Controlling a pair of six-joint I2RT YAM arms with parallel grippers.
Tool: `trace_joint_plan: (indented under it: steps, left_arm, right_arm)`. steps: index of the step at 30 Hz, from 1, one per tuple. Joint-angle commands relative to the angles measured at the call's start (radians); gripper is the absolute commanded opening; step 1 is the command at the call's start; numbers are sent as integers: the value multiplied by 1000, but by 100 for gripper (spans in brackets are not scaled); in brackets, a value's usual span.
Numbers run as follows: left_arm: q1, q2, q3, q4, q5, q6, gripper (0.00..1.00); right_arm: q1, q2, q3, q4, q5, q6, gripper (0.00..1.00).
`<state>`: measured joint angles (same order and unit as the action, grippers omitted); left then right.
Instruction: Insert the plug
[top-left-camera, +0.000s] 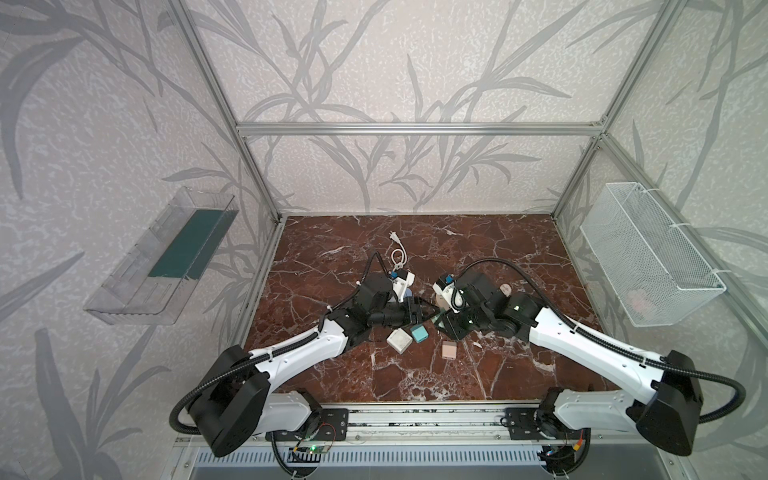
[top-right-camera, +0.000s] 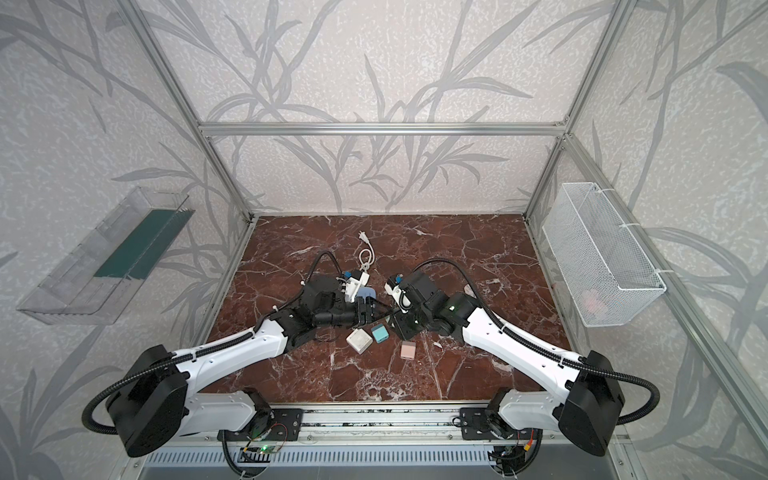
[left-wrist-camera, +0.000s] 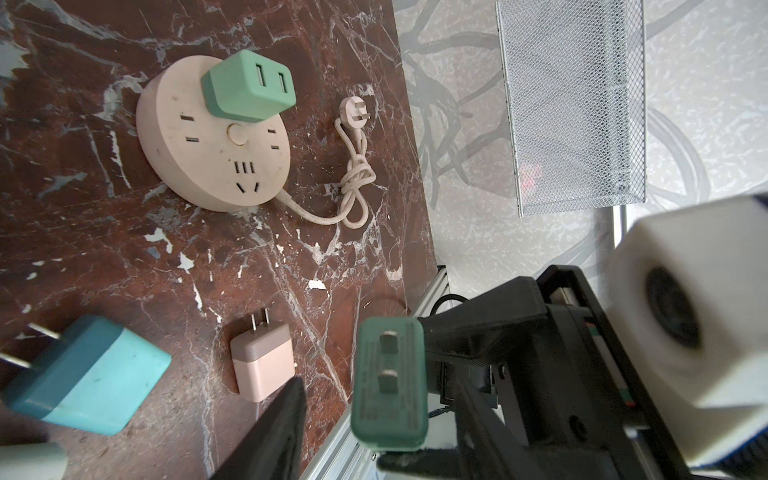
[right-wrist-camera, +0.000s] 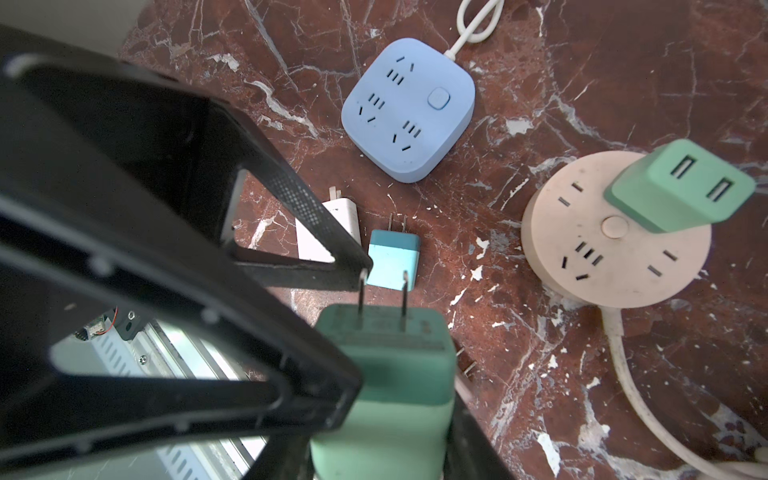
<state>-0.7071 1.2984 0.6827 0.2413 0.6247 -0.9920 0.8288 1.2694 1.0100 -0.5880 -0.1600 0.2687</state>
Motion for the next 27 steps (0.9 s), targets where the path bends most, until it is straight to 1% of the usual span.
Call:
trace_joint_plan:
  steps: [1,5,9,18,21,23,24,25,26,27]
  left_arm:
    - [-3,11,-12,65,32,-31,54]
    - [-4,17,-9,67,39,-31,52]
    - [-5,22,-9,69,41,-33,47]
    - [-6,33,-17,93,55,-43,42]
    - [-8,35,-22,96,56,-44,35]
    - [-9,39,-22,96,57,-43,34]
    - [-9,39,-22,96,58,-43,30]
    - [-8,42,-22,98,58,-43,28]
    - [-8,43,-22,100,59,-43,23]
    - [-8,45,-22,99,57,-43,19]
  right_arm:
    - [6,2,36,-1,-15,-14,0]
    - [6,2,42,-4,-22,-23,0]
    - [6,7,48,-10,-29,-32,0]
    - [5,31,66,-21,-23,-55,0]
    - [5,43,77,-31,-12,-66,0]
    - [6,56,86,-40,-6,-72,0]
    - [6,60,90,-44,-4,-74,0]
    - [6,64,92,-42,-4,-75,0]
    - [6,67,96,-41,-3,-75,0]
    - [5,70,97,-40,-1,-74,4]
